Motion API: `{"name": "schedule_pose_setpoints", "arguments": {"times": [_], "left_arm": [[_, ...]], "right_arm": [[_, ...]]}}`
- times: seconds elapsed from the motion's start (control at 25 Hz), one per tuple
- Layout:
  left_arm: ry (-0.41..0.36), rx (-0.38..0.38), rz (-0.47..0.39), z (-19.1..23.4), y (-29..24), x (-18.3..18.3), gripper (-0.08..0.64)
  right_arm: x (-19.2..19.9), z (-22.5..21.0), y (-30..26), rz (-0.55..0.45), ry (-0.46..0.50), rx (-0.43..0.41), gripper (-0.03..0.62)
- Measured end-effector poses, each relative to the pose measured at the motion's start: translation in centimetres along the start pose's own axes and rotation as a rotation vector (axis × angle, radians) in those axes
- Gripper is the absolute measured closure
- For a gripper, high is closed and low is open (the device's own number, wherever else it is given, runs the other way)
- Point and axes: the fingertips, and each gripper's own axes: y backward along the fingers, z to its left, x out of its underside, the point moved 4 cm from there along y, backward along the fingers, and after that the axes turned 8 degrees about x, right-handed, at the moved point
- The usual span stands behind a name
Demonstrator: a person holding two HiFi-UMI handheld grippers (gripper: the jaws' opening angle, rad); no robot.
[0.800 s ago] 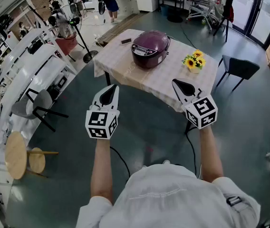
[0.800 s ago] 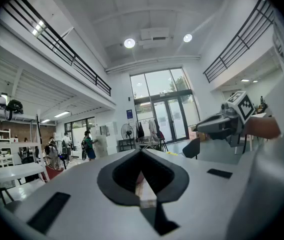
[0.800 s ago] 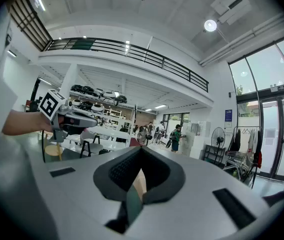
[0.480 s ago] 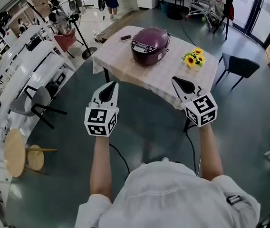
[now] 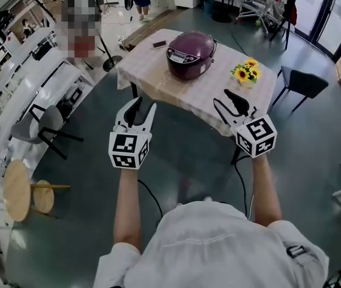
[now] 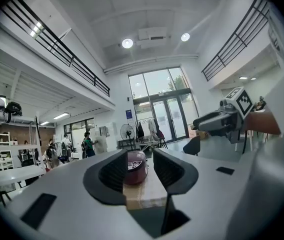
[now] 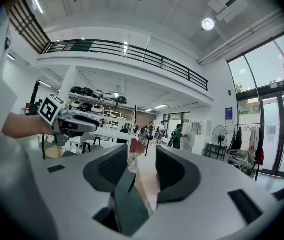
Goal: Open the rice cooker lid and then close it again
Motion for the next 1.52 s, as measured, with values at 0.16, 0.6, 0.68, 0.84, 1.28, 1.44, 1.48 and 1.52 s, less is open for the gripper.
{"name": "schedule_pose_setpoints", "arguments": {"times": [0.16,0.6,0.68,0.84,1.28,1.44,1.48,1.52], "left_arm": [[-0.007,0.009,-0.008,0.1,0.3,0.2,0.371],[0.020,0.000,0.020,1.3,1.6,1.5,0.373],[0.026,-0.003,0.031,1.6,2.0,2.0,0.373],[0.036,-0.006,0.039,2.2,3.1,2.7,0.373],[0.057,0.036,0.060,3.5,5.3,4.9,0.376],[0.065,0.042,0.042,4.0,5.9,5.1,0.376],[0.068,0.040,0.036,4.2,6.0,5.1,0.376],[0.072,0.040,0.033,4.4,6.0,5.2,0.376]], "right_arm": [[0.0,0.7,-0.3,0.001,0.014,-0.017,0.382],[0.3,2.2,-0.8,0.029,0.015,-0.005,0.379],[0.5,2.8,-1.0,0.037,0.016,-0.006,0.379],[0.5,3.9,-1.2,0.045,0.025,-0.009,0.379],[0.7,7.7,-1.3,0.078,0.047,0.007,0.380],[0.4,8.2,-1.5,0.081,0.059,0.015,0.380],[0.3,8.3,-1.7,0.078,0.061,0.016,0.380],[0.2,8.4,-1.9,0.076,0.063,0.016,0.380]]}}
